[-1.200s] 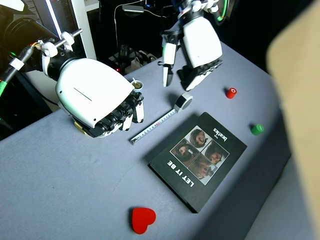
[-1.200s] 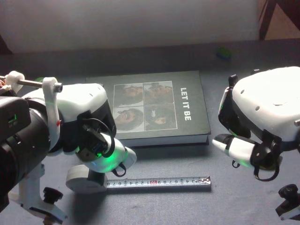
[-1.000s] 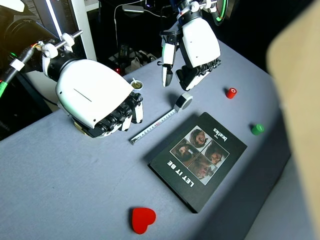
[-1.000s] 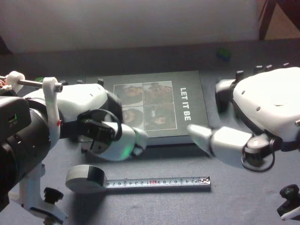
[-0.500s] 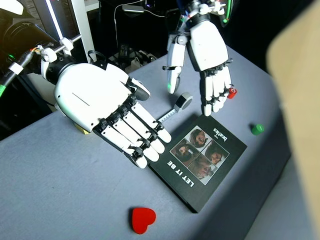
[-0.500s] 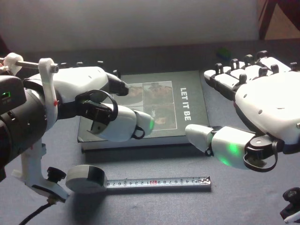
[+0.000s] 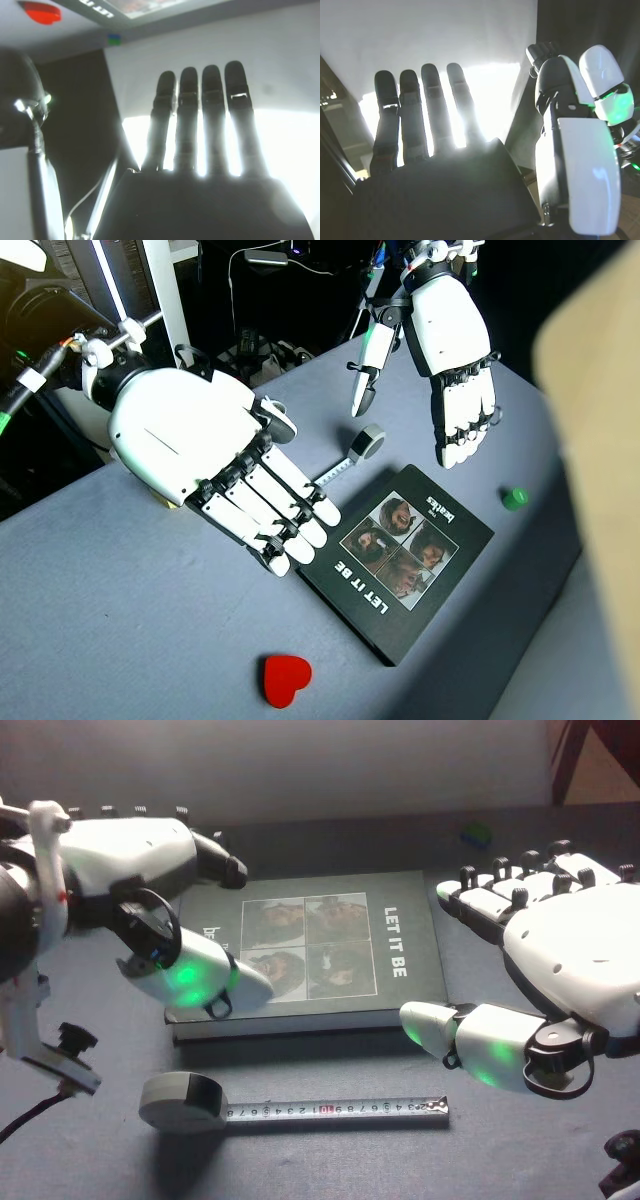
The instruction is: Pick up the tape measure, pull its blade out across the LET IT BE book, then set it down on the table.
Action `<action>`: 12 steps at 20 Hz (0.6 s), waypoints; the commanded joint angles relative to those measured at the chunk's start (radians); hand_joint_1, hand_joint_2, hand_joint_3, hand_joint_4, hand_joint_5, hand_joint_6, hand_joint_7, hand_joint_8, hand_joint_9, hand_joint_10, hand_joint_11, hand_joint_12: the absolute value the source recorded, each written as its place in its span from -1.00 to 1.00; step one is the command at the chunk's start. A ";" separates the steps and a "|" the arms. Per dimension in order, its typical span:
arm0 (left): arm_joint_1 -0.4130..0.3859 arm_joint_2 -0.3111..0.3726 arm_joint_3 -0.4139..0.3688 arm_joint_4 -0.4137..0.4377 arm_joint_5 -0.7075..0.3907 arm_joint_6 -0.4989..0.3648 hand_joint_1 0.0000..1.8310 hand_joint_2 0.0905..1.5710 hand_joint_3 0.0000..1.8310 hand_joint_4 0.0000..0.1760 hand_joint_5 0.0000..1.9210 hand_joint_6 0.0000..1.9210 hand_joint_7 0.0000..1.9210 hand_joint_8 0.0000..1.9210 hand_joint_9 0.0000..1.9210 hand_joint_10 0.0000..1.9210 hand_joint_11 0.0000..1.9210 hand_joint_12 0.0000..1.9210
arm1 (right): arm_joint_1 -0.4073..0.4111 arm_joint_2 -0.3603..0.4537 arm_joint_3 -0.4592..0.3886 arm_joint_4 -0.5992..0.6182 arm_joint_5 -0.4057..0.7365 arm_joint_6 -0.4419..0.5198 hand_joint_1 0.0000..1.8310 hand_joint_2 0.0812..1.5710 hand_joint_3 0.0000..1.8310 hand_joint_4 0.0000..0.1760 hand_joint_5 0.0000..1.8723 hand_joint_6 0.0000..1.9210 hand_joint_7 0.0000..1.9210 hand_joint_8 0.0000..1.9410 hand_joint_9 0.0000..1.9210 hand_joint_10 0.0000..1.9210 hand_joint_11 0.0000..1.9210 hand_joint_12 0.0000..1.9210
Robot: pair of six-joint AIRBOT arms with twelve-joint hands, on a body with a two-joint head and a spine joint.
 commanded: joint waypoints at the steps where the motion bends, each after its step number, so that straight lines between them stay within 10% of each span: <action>1: 0.008 0.021 0.007 0.105 0.045 -0.065 -0.10 0.22 -0.99 -1.00 -0.54 -0.99 -0.58 -1.00 -0.61 -1.00 -0.74 -0.54 | 0.004 0.006 -0.003 -0.094 -0.052 0.015 -0.88 0.39 -1.00 -0.78 -0.78 -1.00 -0.75 -1.00 -0.77 -0.99 -1.00 -0.15; 4: 0.045 0.055 0.029 0.272 0.120 -0.273 0.02 0.22 -1.00 -1.00 -0.48 -1.00 -0.51 -1.00 -0.56 -1.00 -0.69 -0.58 | 0.000 0.007 -0.003 -0.095 -0.052 0.019 -0.88 0.40 -1.00 -0.76 -0.78 -1.00 -0.75 -1.00 -0.78 -1.00 -1.00 -0.22; 10: 0.251 0.063 0.081 1.055 0.180 -1.270 0.07 0.23 -1.00 -1.00 -0.46 -1.00 -0.45 -0.99 -0.52 -0.99 -0.64 -0.58 | -0.004 0.007 -0.003 -0.095 -0.052 0.023 -0.90 0.43 -1.00 -0.83 -0.79 -1.00 -0.75 -1.00 -0.79 -1.00 -1.00 -0.18; 12: 0.342 0.071 0.076 1.195 0.137 -1.491 0.09 0.24 -1.00 -1.00 -0.41 -0.99 -0.39 -0.99 -0.50 -0.99 -0.62 -0.59 | -0.006 0.007 -0.003 -0.095 -0.052 0.024 -0.90 0.43 -1.00 -0.83 -0.79 -1.00 -0.75 -1.00 -0.77 -0.99 -1.00 -0.15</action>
